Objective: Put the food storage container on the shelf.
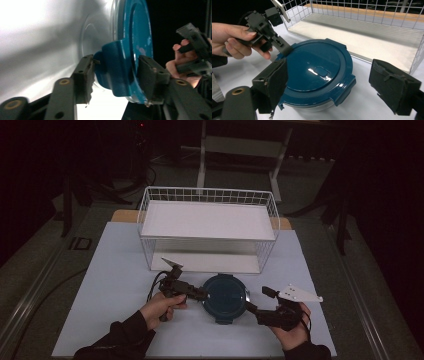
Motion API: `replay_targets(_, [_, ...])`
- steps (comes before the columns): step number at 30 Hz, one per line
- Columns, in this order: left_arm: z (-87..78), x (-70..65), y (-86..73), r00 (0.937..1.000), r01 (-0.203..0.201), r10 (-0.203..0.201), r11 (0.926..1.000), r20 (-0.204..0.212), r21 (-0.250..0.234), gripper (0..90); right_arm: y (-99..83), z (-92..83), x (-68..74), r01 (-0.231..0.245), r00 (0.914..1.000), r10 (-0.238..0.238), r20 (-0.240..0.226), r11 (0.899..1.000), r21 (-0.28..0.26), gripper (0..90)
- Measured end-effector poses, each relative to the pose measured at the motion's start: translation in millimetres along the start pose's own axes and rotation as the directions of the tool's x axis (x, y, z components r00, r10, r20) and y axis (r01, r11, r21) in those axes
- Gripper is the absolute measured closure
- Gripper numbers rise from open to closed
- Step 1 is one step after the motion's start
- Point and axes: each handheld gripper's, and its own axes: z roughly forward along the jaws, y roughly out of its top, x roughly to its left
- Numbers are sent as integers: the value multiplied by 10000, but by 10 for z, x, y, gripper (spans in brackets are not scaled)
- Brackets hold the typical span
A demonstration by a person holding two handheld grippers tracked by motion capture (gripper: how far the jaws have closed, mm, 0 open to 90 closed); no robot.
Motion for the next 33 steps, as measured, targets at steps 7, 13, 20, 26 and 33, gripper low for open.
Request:
replay_targets(7, [-11, -17, -51, 9998, -201, 201, 9995, 8, -263, 531, -30, 26, -67, -523, 9985, 528, -157, 9981, 311, 221])
replay_targets(13, [-33, -100, -124, 9935, -1133, 1129, 9928, -119, -395, 546, -85, 68, -200, -1832, 9804, 1883, -572, 9795, 842, 303])
replay_targets(20, [-52, -191, -212, 9726, -2319, 2307, 9716, -298, -477, 556, -168, 133, -346, -2911, 9471, 3071, -935, 9443, 1533, 379])
replay_targets(26, [-71, -185, -276, 9542, -2990, 2984, 9525, -191, -571, 563, -253, 200, -399, -3580, 9086, 3918, -1444, 9090, 2135, 405])
replay_targets(33, [-90, -182, -358, 9409, -3386, 3379, 9382, -217, -716, 568, -308, 237, -399, -3950, 8754, 4447, -1896, 8840, 2500, 451])
